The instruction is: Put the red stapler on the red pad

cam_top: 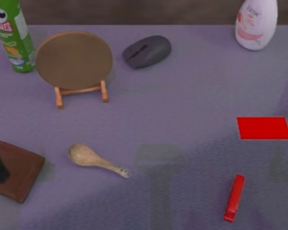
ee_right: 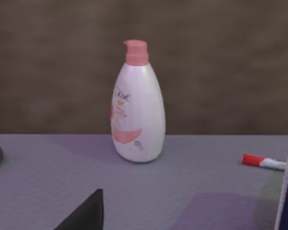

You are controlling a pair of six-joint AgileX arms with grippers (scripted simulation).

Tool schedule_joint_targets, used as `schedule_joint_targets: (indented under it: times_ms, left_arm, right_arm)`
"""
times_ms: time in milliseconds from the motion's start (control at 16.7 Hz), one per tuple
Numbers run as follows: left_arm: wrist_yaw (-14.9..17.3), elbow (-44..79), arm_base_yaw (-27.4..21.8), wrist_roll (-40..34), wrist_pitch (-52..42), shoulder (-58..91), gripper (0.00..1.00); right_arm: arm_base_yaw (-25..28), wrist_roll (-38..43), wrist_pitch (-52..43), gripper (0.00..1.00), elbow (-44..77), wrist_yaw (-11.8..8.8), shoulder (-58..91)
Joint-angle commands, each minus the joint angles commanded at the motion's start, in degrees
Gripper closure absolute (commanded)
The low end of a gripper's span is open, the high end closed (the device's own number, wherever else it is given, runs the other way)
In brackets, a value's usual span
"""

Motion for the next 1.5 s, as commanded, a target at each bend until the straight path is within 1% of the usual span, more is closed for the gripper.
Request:
schedule_joint_targets:
  times_ms: [180,420,600,1140,1320,1500]
  left_arm:
    - [0.0,0.0,0.0,0.0,0.0,0.0,0.0]
    - [0.0,0.0,0.0,0.0,0.0,0.0,0.0]
    - [0.0,0.0,0.0,0.0,0.0,0.0,0.0]
    - [0.0,0.0,0.0,0.0,0.0,0.0,0.0]
    - [0.0,0.0,0.0,0.0,0.0,0.0,0.0]
    - [0.0,0.0,0.0,0.0,0.0,0.0,0.0]
  right_arm:
    - [0.33,0.51,-0.52,0.0,0.6,-0.03,0.63]
    - [4.14,6.73,-6.9,0.0,7.87,-0.14,9.15]
    - [8.71,14.5,-15.08,0.0,16.78,-0.07,21.92]
    - [24.85,41.31,-44.41,0.0,46.7,-0.21,70.57]
    - [29.24,48.48,-51.98,0.0,55.03,-0.29,82.21]
    - [32.36,53.58,-57.14,0.0,61.22,-0.27,90.66]
